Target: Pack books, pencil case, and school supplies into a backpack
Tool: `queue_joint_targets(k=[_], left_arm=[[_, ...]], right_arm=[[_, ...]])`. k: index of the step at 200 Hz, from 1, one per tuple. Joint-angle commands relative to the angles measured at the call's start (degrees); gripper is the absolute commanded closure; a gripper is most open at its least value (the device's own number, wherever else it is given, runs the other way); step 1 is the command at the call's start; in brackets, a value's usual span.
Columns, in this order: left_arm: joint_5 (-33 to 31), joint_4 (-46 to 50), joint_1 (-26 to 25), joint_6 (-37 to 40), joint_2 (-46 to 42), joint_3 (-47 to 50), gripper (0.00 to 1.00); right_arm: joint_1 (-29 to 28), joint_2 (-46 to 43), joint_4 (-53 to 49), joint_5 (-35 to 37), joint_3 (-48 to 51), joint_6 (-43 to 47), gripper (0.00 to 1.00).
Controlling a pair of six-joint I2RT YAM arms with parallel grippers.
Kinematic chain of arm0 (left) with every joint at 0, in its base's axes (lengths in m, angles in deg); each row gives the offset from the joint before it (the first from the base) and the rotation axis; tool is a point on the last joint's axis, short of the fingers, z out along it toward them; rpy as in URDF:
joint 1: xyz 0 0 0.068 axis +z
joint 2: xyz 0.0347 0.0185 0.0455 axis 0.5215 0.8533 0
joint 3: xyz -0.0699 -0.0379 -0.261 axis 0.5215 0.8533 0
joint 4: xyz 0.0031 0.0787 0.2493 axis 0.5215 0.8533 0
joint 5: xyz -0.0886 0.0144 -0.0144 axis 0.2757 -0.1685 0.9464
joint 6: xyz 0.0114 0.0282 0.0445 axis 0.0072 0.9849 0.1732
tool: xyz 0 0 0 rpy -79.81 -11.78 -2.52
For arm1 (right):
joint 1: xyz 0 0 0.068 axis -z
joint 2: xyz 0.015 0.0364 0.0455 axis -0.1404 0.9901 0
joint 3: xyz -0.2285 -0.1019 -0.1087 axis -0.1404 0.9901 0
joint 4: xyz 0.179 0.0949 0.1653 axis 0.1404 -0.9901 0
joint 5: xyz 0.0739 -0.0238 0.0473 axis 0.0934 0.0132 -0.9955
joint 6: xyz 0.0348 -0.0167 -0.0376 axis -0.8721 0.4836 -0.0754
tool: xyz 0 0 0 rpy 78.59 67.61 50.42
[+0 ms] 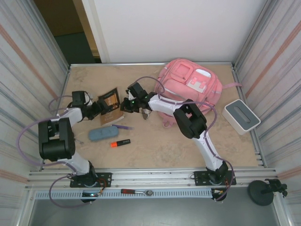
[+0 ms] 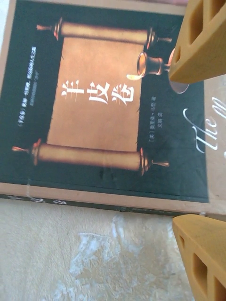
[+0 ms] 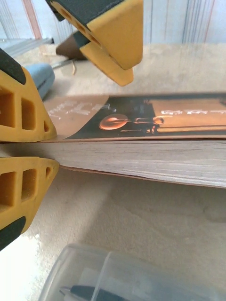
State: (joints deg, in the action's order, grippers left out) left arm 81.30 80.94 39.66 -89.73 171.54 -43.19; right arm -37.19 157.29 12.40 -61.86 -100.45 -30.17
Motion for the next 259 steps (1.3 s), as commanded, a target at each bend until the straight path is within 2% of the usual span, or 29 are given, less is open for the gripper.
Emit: queue_joint_targets(k=[1,64,95,121,168,187,227,259], left_arm=[[5.89,-7.81,2.16,-5.97,-5.40,3.50,0.25],[13.08,-16.89,3.19,-15.37,-11.16,8.62,0.19],[20.71,-28.35,2.86,-24.27,-8.54,11.57,0.17],[24.36,-34.38,0.61,-28.90,-5.15,11.65,0.14],[24.69,-38.28,-5.01,-31.35,-0.89,9.40,0.11],[24.81,-40.12,-7.04,-32.49,0.00,8.60,0.16],[24.07,-40.90,-8.81,-32.92,-0.89,7.85,0.44],[24.22,-39.72,-9.27,-31.79,-2.38,7.76,0.60]], right_arm=[[2.02,-6.86,6.23,-3.68,0.82,-1.66,1.00],[6.08,-13.33,13.76,-9.13,6.01,-5.89,1.00],[7.34,-16.59,15.69,-9.96,8.95,-6.50,1.00],[8.31,-18.70,18.89,-11.06,11.72,-8.34,1.00],[8.62,-21.42,22.11,-11.93,15.49,-9.92,1.00],[8.65,-22.18,22.99,-11.71,17.43,-10.25,1.00],[9.65,-23.48,23.06,-9.89,21.81,-8.79,1.00],[10.24,-24.11,22.21,-8.38,24.11,-7.11,1.00]])
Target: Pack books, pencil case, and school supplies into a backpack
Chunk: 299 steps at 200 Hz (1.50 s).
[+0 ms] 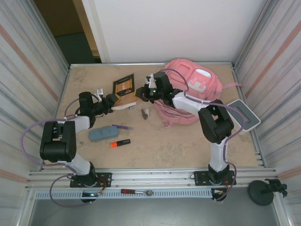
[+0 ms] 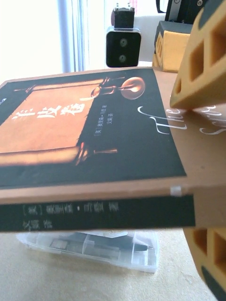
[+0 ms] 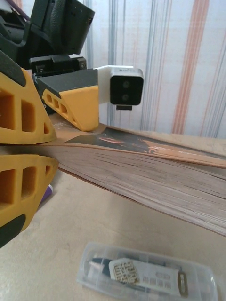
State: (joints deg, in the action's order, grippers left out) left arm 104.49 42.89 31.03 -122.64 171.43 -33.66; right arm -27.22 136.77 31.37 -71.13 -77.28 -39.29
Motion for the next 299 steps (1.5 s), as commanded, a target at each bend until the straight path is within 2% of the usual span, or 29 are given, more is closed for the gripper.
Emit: queue_joint_targets(k=[1,40,61,77,94,113,130,152,188,207,254,283,299], left_arm=[[1.05,-1.65,-0.64,1.15,-2.33,-1.77,0.60],[1.46,0.65,-0.77,3.50,-5.13,-2.47,0.78],[1.59,1.02,-0.91,4.36,-7.29,-2.47,0.91],[1.86,2.37,-0.96,5.33,-9.29,-2.81,1.00],[1.73,5.17,-1.09,6.85,-12.04,-3.29,1.00],[0.28,11.32,-1.26,10.10,-15.70,-4.25,1.00],[-2.36,17.70,-1.68,13.52,-18.78,-5.35,1.00],[-4.51,22.39,-2.41,16.25,-21.12,-6.43,1.00],[-4.60,23.93,-3.56,16.90,-21.62,-7.09,1.00],[-4.68,25.19,-4.23,17.55,-21.81,-7.28,1.00],[-5.28,27.38,-4.78,18.69,-22.52,-7.22,1.00],[-4.78,28.75,-5.54,19.42,-22.63,-7.72,1.00],[-4.49,30.53,-6.47,20.67,-22.53,-8.52,1.00]], right_arm=[[0.25,-3.65,3.23,0.92,0.99,2.02,1.00],[0.74,-4.82,2.48,1.75,3.42,4.37,1.00],[1.14,-6.24,1.71,2.01,4.78,6.28,1.00],[1.71,-8.36,-1.02,2.61,5.76,9.80,0.88],[2.37,-11.78,-10.35,5.68,5.59,18.51,0.70],[2.51,-16.17,-23.69,15.22,4.72,31.26,0.55],[2.97,-19.04,-31.89,26.62,5.19,40.05,0.46],[4.47,-20.11,-37.46,37.29,5.87,48.12,0.42],[4.62,-15.12,-41.94,50.87,3.23,55.47,0.34],[4.78,-11.50,-42.30,55.83,1.45,57.08,0.33],[4.75,-3.77,-41.33,57.42,-2.73,60.63,0.36],[4.70,-0.35,-42.04,59.22,-5.50,63.13,0.44],[4.77,0.10,-42.77,59.66,-6.55,64.46,0.54]])
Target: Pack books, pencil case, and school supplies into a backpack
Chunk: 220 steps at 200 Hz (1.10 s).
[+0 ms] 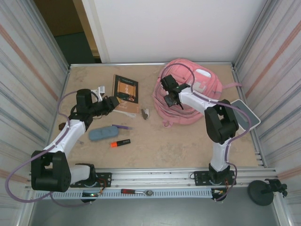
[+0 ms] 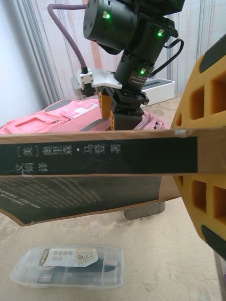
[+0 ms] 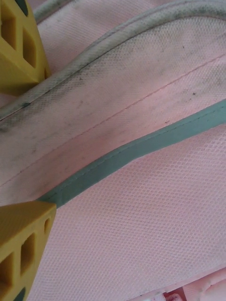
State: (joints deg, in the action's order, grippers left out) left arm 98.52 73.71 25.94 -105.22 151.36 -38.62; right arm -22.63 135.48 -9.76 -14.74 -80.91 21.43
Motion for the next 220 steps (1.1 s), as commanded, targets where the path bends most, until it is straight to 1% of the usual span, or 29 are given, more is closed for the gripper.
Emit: queue_joint_targets(k=[1,33,45,61,82,110,138,188,220], left_arm=[[1.49,-0.15,-1.46,3.31,-2.46,-3.65,1.00],[2.76,2.10,-4.17,5.06,-1.94,-4.97,1.00],[3.40,2.13,-5.20,5.05,-1.68,-5.07,1.00],[4.35,1.21,-6.97,4.36,-1.16,-5.15,1.00],[6.16,-2.17,-10.23,1.91,0.25,-5.33,1.00],[8.88,-7.83,-15.50,-2.15,3.55,-6.62,1.00],[10.07,-11.44,-19.89,-4.99,7.78,-8.83,1.00],[11.47,-18.42,-25.15,-10.53,19.00,-15.52,1.00],[12.52,-21.21,-27.36,-12.98,26.28,-20.66,1.00]], right_arm=[[0.19,1.37,-1.71,3.27,-2.99,3.82,0.54],[0.55,-1.04,-3.64,3.08,-4.92,5.20,0.83],[0.96,-3.02,-4.14,1.83,-5.56,5.38,0.91],[2.20,-6.17,-4.80,-1.25,-6.64,5.17,1.00],[5.34,-9.73,-6.06,-8.11,-8.66,3.85,1.00],[11.43,-13.06,-7.80,-24.20,-11.98,0.71,1.00],[17.29,-13.40,-9.85,-38.30,-15.78,-1.87,1.00],[23.40,-10.92,-11.99,-52.45,-20.67,-4.65,1.00],[25.53,-9.89,-10.44,-57.64,-21.37,-7.29,1.00]])
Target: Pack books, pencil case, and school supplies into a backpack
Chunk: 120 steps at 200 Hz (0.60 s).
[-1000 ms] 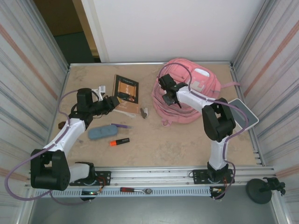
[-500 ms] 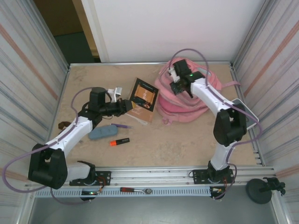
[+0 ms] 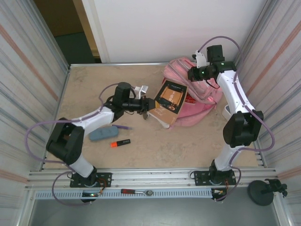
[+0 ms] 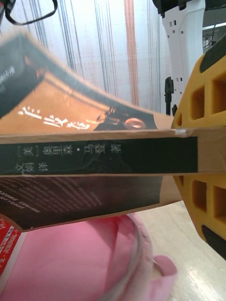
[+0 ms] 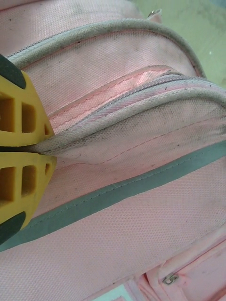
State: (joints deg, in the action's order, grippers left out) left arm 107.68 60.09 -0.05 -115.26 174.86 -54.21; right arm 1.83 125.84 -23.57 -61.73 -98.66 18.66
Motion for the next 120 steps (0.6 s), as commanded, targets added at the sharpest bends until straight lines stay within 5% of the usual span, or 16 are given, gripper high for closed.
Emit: queue_joint_targets(k=[1,120], left_arm=[[3.39,-7.72,-1.38,-3.04,2.96,-5.19,1.00],[6.51,-11.67,2.35,0.18,22.35,-17.30,1.00]], right_arm=[[1.15,-0.21,3.44,-10.82,-3.61,-4.59,1.00],[4.48,2.61,5.77,-20.48,-5.36,-7.96,1.00]])
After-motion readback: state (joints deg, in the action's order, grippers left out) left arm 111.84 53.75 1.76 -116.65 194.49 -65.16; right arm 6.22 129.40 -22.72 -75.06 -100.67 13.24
